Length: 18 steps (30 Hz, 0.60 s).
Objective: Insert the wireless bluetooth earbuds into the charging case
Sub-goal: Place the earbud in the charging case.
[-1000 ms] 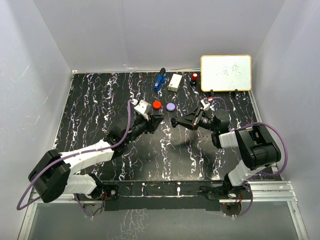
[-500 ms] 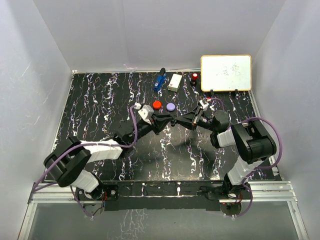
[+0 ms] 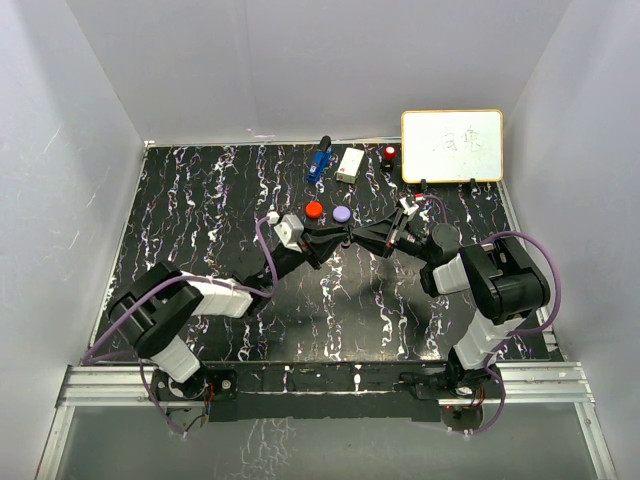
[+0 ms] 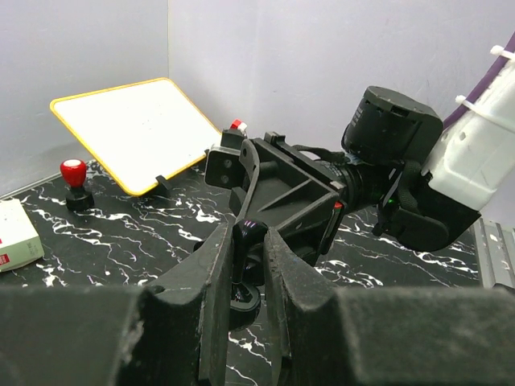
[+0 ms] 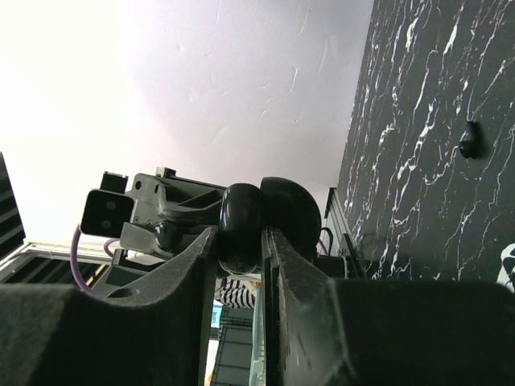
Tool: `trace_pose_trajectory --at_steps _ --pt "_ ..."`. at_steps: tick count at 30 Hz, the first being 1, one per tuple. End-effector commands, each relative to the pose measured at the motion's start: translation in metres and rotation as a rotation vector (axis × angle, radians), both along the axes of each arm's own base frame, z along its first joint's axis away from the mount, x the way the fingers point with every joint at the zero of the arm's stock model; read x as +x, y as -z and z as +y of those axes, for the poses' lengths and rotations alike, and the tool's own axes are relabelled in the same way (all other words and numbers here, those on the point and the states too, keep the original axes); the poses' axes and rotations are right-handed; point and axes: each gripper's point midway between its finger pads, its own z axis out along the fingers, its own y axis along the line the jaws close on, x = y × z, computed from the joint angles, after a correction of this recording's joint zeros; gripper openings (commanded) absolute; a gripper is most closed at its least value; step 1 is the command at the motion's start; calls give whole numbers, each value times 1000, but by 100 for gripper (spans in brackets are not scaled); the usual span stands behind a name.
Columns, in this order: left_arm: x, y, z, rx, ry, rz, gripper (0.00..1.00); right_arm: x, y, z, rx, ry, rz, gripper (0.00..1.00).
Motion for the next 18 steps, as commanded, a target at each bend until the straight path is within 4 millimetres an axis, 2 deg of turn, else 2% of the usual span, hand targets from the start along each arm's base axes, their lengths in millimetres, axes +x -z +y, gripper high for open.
trace_pose_trajectory --at_steps 1,7,9,18 --pt "-6 -17 4 -62 15 -83 0 -2 -21 0 44 5 -93 0" --pt "-3 -10 2 -54 8 -94 0 -5 -26 -1 65 0 -103 0" --pt "-3 -10 2 -57 5 -99 0 -3 -18 0 63 -2 -78 0" --pt "-2 -13 2 -76 -1 -121 0 -5 -16 0 67 -3 -72 0"
